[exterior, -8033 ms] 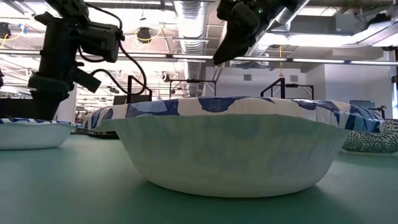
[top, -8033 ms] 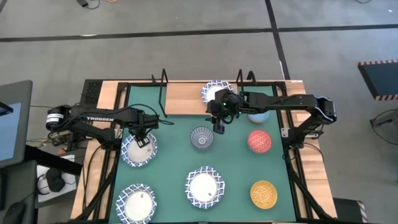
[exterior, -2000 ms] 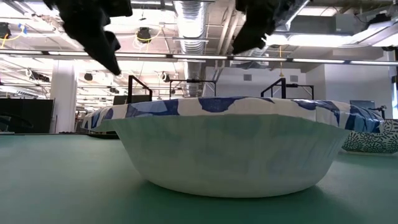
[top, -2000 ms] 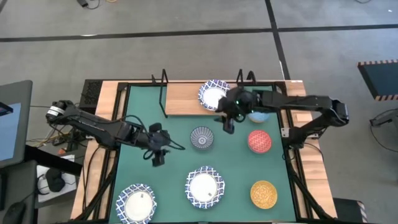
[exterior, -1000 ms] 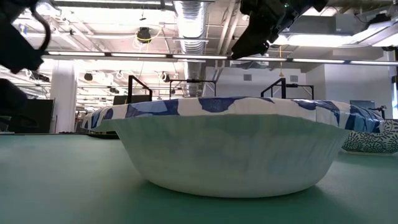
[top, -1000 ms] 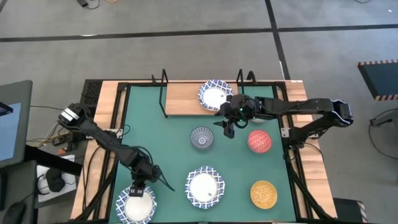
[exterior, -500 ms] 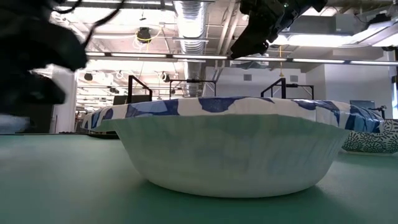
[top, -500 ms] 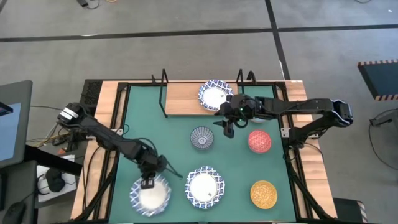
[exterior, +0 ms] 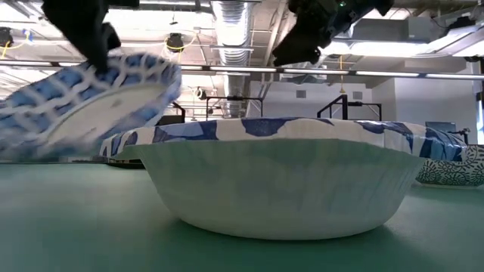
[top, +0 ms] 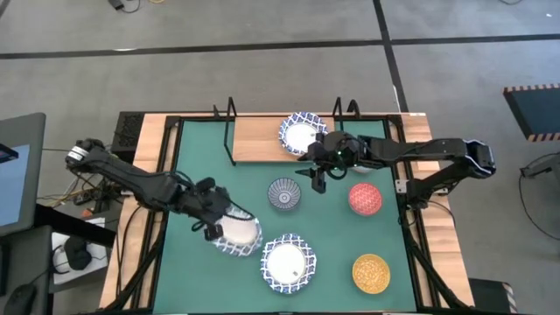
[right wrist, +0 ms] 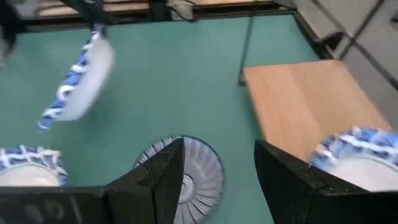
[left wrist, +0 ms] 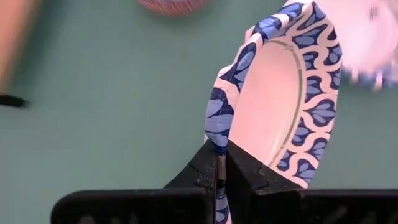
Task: Place and stack bowls onto a shelf
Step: Stack the white bowl on top of the other white bowls on the shelf
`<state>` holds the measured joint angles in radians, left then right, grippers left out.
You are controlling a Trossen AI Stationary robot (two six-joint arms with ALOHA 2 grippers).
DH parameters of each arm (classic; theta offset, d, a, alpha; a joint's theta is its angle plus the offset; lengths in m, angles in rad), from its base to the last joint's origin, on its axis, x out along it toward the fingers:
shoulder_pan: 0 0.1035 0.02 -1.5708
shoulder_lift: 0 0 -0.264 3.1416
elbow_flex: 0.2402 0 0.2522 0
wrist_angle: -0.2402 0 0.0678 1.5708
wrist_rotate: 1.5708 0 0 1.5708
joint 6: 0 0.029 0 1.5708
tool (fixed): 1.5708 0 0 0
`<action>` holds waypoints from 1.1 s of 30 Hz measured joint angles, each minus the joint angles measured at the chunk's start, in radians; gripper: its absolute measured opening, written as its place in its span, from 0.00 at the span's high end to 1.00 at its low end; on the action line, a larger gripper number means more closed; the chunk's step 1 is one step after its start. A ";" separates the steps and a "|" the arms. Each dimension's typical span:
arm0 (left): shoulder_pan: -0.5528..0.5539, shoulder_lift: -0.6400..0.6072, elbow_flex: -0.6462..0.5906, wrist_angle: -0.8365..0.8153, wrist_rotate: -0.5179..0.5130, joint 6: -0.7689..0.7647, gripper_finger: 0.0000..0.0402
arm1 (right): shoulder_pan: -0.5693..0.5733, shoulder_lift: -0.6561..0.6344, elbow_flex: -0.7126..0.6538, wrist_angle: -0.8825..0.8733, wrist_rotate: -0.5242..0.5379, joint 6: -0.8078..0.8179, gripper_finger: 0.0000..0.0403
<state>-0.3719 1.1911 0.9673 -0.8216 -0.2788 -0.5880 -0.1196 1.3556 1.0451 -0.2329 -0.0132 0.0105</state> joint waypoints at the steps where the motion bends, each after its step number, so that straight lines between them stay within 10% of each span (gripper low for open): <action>1: 0.002 -0.015 0.004 0.001 -0.028 0.000 1.00 | 0.004 0.013 0.000 0.014 -0.019 0.004 0.46; 8: 0.038 -0.068 0.040 0.004 -0.172 0.039 1.00 | 0.038 0.040 0.000 0.031 -0.013 0.010 0.46; 17: 0.121 -0.066 0.083 0.189 -0.356 0.172 1.00 | 0.092 -0.093 -0.001 0.009 0.409 -0.044 0.46; 33: 0.131 -0.066 0.085 0.354 -0.493 0.489 1.00 | 0.152 -0.291 0.000 0.126 0.403 -0.202 0.46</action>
<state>-0.2414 1.1252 1.0527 -0.4680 -0.7719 -0.0987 0.0320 1.0651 1.0454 -0.1064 0.3893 -0.1912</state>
